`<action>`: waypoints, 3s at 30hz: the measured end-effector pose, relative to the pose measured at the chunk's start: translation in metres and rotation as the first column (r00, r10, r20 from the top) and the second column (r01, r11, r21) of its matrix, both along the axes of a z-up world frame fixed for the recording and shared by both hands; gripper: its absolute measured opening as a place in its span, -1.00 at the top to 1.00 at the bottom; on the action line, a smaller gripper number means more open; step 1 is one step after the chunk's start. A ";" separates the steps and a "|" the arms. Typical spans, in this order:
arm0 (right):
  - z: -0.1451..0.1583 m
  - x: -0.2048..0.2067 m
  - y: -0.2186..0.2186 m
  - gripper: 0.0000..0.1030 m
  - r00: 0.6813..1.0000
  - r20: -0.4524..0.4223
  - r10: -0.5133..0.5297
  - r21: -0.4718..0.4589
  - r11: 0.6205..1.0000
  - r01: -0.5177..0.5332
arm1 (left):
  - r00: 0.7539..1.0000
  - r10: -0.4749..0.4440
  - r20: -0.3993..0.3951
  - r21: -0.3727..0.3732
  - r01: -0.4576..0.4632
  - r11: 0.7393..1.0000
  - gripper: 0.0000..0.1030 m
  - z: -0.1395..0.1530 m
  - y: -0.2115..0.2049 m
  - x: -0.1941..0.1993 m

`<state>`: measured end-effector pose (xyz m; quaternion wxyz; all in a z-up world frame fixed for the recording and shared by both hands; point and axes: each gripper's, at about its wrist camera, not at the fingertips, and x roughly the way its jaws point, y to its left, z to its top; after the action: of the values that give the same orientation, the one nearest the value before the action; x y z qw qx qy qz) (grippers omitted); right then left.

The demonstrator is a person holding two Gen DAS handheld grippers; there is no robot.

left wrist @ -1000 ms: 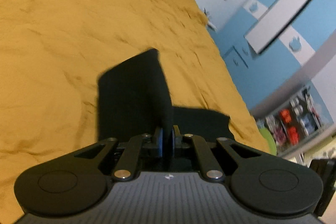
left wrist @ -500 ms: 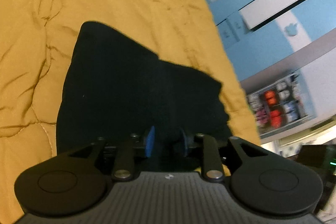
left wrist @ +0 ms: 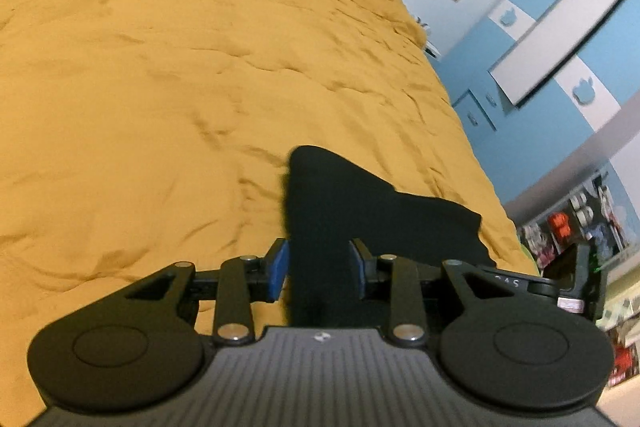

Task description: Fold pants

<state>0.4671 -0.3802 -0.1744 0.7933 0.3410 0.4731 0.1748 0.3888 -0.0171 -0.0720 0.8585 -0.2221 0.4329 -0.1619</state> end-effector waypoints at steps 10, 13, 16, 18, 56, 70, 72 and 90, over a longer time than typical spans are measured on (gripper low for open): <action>0.101 0.004 0.034 0.94 0.976 0.185 0.118 -0.144 0.985 -0.092 | 0.998 0.056 0.011 -0.036 -0.056 0.998 0.30 0.006 0.023 -0.017; 0.148 0.007 0.033 0.94 0.961 0.223 0.165 -0.220 0.969 -0.115 | 0.998 0.055 0.028 -0.054 -0.054 0.997 0.30 0.011 0.023 -0.020; 0.182 0.013 0.015 0.94 0.958 0.223 0.182 -0.270 0.955 -0.118 | 0.999 0.028 0.040 -0.060 -0.025 0.998 0.30 0.015 0.014 -0.019; 0.194 0.017 -0.004 0.94 0.964 0.199 0.176 -0.269 0.956 -0.119 | 0.999 0.008 0.043 -0.058 -0.005 0.998 0.30 0.015 0.005 -0.016; 0.028 0.031 -0.176 0.79 0.999 -0.033 0.001 -0.346 0.938 -0.013 | 0.976 -0.217 -0.003 0.099 0.216 0.971 0.69 -0.023 -0.131 0.036; 0.053 0.054 -0.132 0.74 0.973 0.215 0.079 -0.516 0.856 0.045 | 0.981 -0.176 0.084 0.144 0.163 0.976 0.75 -0.030 -0.156 0.087; 0.035 0.061 -0.132 0.79 0.978 0.195 0.070 -0.545 0.837 0.049 | 0.983 -0.173 0.062 0.179 0.160 0.971 0.86 -0.042 -0.160 0.098; 0.073 -0.044 -0.137 0.73 0.961 0.272 0.039 -0.553 0.824 0.123 | 0.966 -0.247 0.081 0.235 0.223 0.946 0.86 -0.006 -0.157 0.025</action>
<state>0.4227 -0.5171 -0.1016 0.9193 0.0744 0.3825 0.0546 0.4134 -0.1745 -0.0784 0.8750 -0.0615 0.4242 -0.2252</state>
